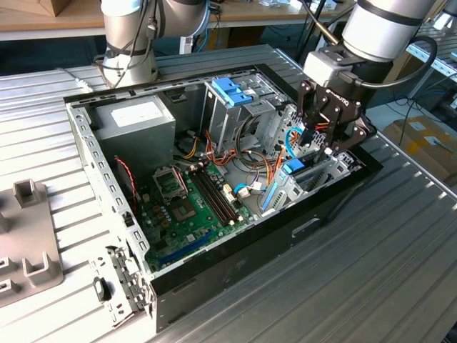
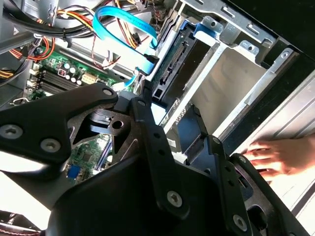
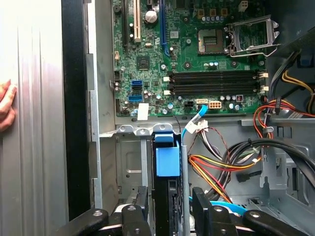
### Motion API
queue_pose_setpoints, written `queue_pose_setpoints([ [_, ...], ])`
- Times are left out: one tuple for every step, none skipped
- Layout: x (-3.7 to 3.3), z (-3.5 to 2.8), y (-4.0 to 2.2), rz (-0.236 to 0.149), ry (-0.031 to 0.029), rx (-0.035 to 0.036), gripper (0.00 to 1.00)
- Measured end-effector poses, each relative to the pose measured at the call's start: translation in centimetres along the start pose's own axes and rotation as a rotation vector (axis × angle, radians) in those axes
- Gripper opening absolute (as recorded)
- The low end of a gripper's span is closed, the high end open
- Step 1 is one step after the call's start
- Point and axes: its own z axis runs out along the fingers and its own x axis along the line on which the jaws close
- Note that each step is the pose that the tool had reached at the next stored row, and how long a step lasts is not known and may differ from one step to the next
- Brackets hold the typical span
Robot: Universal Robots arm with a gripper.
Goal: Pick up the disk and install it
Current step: 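Insert the first disk wire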
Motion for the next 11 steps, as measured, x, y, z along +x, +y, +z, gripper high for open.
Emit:
queue_pose_setpoints([
  [0.00,-0.03,0.00,0.000,-0.0003,0.0000,0.49],
  [0.00,-0.04,0.00,0.000,-0.0004,0.0000,0.49],
  [0.00,-0.04,0.00,0.000,-0.0004,0.0000,0.49],
  [0.00,-0.06,0.00,0.000,-0.0001,0.0000,0.49],
  [0.00,-0.07,0.00,0.000,-0.0002,0.0000,0.49],
  [0.00,-0.10,0.00,0.000,-0.0002,0.0000,0.49],
  [0.01,-0.12,0.00,0.000,-0.0001,0.0000,0.49],
  [0.01,-0.12,0.00,0.000,-0.0001,0.0000,0.49],
  [0.01,-0.13,0.00,0.000,-0.0001,0.0000,0.49],
  [0.01,-0.13,0.00,0.000,-0.0001,0.0000,0.49],
  [0.01,-0.14,0.00,0.000,-0.0001,0.0000,0.49],
])
